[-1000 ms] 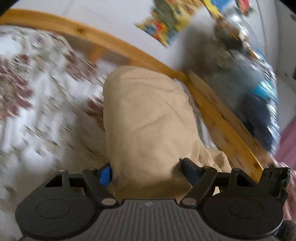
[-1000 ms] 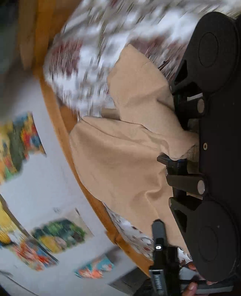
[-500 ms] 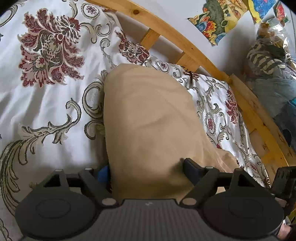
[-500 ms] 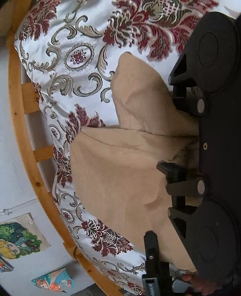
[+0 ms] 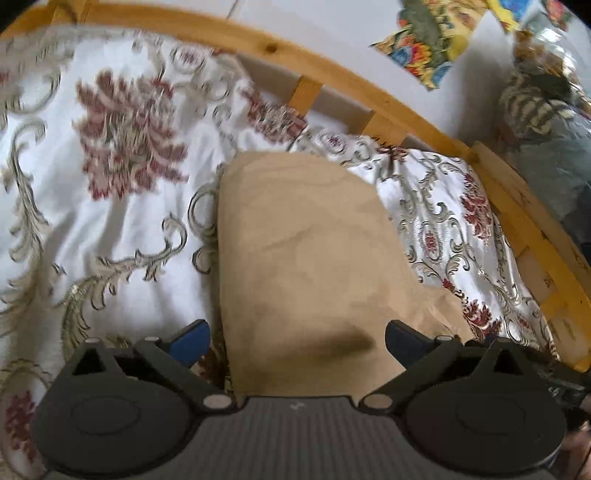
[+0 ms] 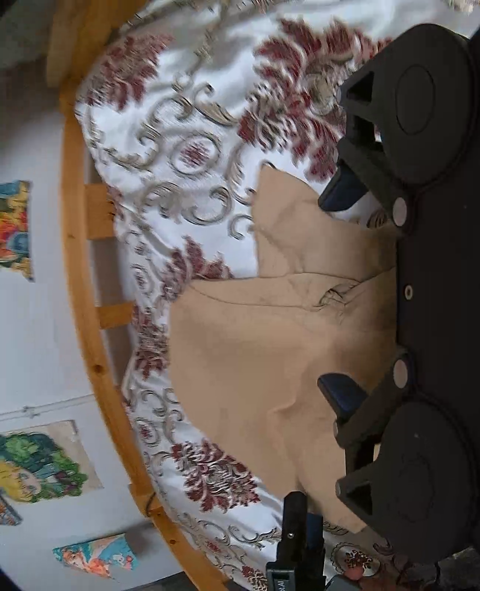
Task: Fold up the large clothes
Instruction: 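Open both tools and lift them away from the folded jacket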
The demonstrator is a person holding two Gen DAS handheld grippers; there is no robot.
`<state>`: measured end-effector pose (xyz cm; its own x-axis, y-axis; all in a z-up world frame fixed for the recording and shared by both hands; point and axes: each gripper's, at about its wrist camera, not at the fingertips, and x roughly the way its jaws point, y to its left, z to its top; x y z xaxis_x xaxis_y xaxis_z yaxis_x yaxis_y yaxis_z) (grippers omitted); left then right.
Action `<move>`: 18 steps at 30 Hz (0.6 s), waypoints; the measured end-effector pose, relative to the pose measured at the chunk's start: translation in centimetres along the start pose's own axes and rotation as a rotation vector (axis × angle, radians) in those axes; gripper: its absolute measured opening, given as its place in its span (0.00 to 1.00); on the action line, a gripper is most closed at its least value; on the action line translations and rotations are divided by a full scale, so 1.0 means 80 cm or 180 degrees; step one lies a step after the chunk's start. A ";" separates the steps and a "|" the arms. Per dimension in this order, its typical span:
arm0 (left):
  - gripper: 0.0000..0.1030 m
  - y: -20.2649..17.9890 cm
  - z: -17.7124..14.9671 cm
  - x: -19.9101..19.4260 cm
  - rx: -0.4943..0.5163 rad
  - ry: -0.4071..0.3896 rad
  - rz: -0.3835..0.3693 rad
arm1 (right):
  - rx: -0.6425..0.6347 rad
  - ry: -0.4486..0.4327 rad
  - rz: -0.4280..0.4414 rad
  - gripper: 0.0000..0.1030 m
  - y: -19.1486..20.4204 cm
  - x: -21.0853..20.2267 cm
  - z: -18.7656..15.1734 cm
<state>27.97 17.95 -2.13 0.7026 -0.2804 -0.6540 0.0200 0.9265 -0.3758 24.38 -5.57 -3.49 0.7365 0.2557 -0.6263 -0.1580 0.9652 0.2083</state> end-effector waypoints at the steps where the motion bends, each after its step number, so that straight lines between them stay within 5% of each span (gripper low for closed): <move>1: 0.99 -0.007 -0.003 -0.009 0.0038 -0.0052 0.0017 | -0.0007 -0.0072 -0.0014 0.96 0.001 -0.011 0.002; 18: 0.99 -0.098 -0.038 -0.174 0.0261 -0.0762 0.0156 | 0.0005 -0.1136 -0.0363 0.99 0.011 -0.217 0.013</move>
<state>15.90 13.83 7.93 0.8524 -0.1762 -0.4924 0.0325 0.9575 -0.2864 12.17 -9.21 8.32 0.9322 0.1112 -0.3444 -0.0609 0.9862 0.1538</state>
